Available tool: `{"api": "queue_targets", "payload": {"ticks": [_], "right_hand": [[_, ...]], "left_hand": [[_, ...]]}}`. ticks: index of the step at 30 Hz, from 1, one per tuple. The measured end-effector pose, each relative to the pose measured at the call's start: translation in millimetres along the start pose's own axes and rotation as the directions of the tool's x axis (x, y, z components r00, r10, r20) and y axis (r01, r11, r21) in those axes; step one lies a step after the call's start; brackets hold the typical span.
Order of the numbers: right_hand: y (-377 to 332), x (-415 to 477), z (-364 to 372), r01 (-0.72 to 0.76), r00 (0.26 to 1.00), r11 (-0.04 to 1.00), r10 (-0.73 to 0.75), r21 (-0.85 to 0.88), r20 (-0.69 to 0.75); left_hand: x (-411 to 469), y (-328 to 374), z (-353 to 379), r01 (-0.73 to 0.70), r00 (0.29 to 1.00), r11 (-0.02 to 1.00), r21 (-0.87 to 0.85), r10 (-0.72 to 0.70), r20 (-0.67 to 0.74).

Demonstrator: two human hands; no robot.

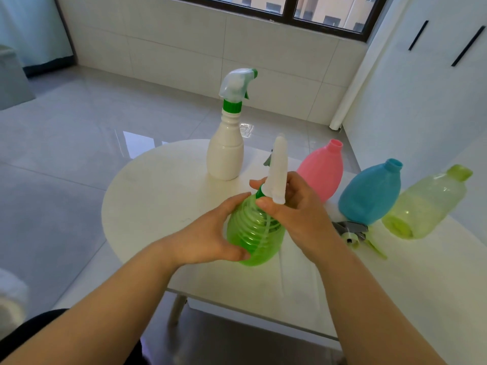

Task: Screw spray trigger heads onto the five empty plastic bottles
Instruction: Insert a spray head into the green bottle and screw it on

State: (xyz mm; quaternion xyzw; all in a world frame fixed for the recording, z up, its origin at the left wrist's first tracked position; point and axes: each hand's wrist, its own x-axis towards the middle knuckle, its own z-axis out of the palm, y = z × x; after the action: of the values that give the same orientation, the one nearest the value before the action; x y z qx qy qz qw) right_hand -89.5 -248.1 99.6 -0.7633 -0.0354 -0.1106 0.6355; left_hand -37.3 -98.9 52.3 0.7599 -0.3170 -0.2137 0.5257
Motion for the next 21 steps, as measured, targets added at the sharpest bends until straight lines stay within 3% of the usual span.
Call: {"api": "queue_targets", "payload": {"ticks": [3, 8, 10, 13, 15, 18, 21], "right_hand": [[0.9, 0.7, 0.1, 0.01, 1.0, 1.0, -0.01, -0.018, -0.001], [8.7, 1.0, 13.0, 0.043, 0.962, 0.991, -0.074, -0.123, -0.261], [9.5, 1.9, 9.5, 0.014, 0.967, 0.995, -0.038, -0.097, -0.252], [6.3, 2.2, -7.1, -0.005, 0.987, 0.997, 0.018, 0.078, -0.161], [5.3, 0.7, -14.5, -0.008, 0.996, 0.99, 0.02, 0.139, -0.084], [6.3, -0.1, -12.8, -0.007, 0.999, 0.997, 0.01, 0.076, -0.041], [8.2, 3.4, -10.3, -0.046, 0.98, 0.987, 0.074, 0.151, -0.186]], "left_hand": [[1.2, 0.4, 3.1, -0.03, 0.998, 0.999, -0.034, 0.028, -0.061], [0.8, -1.1, 33.8, -0.091, 0.898, 0.99, 0.103, 0.126, -0.42], [1.7, -4.0, 37.1, -0.084, 0.912, 0.992, 0.091, 0.113, -0.395], [4.3, -8.0, 21.0, -0.021, 0.988, 1.0, -0.02, 0.017, -0.154], [5.5, -8.5, 13.8, -0.009, 0.999, 0.999, -0.033, 0.007, -0.046], [8.1, -6.6, 20.6, -0.051, 0.998, 0.996, -0.069, 0.047, -0.048], [10.0, -3.4, 29.6, -0.068, 0.981, 0.996, -0.053, 0.057, -0.185]]}}
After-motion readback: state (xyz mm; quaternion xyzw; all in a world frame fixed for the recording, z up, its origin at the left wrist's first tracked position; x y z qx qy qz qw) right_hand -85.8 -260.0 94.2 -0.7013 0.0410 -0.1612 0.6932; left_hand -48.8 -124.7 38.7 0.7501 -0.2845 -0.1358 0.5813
